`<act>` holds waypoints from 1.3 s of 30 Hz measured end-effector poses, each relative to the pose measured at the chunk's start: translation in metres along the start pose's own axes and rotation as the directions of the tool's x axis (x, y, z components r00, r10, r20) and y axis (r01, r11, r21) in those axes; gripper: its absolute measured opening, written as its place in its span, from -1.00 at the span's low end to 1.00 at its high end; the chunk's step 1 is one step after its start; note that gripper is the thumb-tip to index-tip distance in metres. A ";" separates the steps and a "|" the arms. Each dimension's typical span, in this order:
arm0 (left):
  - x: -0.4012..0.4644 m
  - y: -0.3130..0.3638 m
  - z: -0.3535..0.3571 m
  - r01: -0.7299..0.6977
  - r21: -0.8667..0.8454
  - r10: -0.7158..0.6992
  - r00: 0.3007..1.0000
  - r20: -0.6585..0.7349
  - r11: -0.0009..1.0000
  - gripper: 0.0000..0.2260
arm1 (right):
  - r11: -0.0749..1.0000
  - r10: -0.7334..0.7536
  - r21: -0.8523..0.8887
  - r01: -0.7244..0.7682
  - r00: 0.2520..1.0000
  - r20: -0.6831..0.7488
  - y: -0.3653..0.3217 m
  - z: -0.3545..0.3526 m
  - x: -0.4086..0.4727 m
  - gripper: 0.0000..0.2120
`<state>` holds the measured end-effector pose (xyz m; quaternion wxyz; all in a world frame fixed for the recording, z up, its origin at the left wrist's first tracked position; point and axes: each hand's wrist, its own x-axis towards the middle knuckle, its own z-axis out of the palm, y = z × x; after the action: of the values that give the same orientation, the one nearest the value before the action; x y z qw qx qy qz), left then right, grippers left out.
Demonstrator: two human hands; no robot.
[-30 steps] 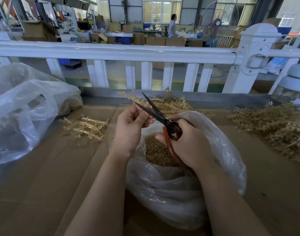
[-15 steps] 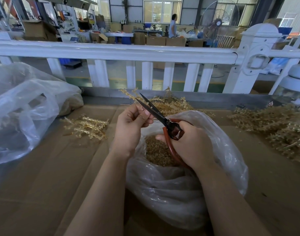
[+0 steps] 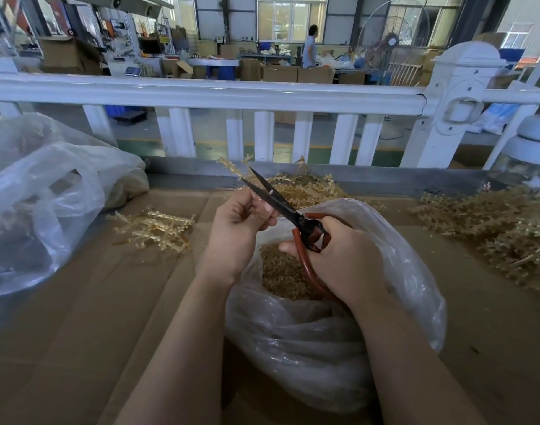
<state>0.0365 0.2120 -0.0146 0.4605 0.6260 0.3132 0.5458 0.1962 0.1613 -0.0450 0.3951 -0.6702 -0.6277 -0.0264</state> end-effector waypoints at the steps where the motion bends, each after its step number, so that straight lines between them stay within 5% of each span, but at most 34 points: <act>1: 0.000 0.000 0.000 -0.005 0.011 0.005 1.000 0.006 1.000 -0.89 | 1.000 -0.001 0.001 0.001 1.000 -0.004 0.000 0.000 0.000 -0.35; 24: 0.001 -0.004 0.002 0.027 -0.062 -0.026 0.999 0.021 0.998 -0.89 | 0.981 0.016 0.195 -0.012 1.000 -0.020 0.000 0.000 -0.001 -0.34; 31: -0.002 -0.008 0.005 0.078 -0.078 -0.070 0.993 0.097 0.994 -0.90 | 0.822 0.207 0.536 -0.193 0.978 0.035 0.000 0.003 0.006 -0.80; 39: -0.002 -0.011 0.010 0.032 -0.007 -0.031 0.990 0.135 0.999 -0.86 | 0.755 0.213 0.618 -0.221 0.973 0.087 0.000 0.003 0.009 -0.90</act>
<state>0.0471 0.2123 -0.0250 0.4920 0.6545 0.2887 0.4962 0.1967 0.1707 -0.0423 0.5910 -0.5701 -0.5214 0.2322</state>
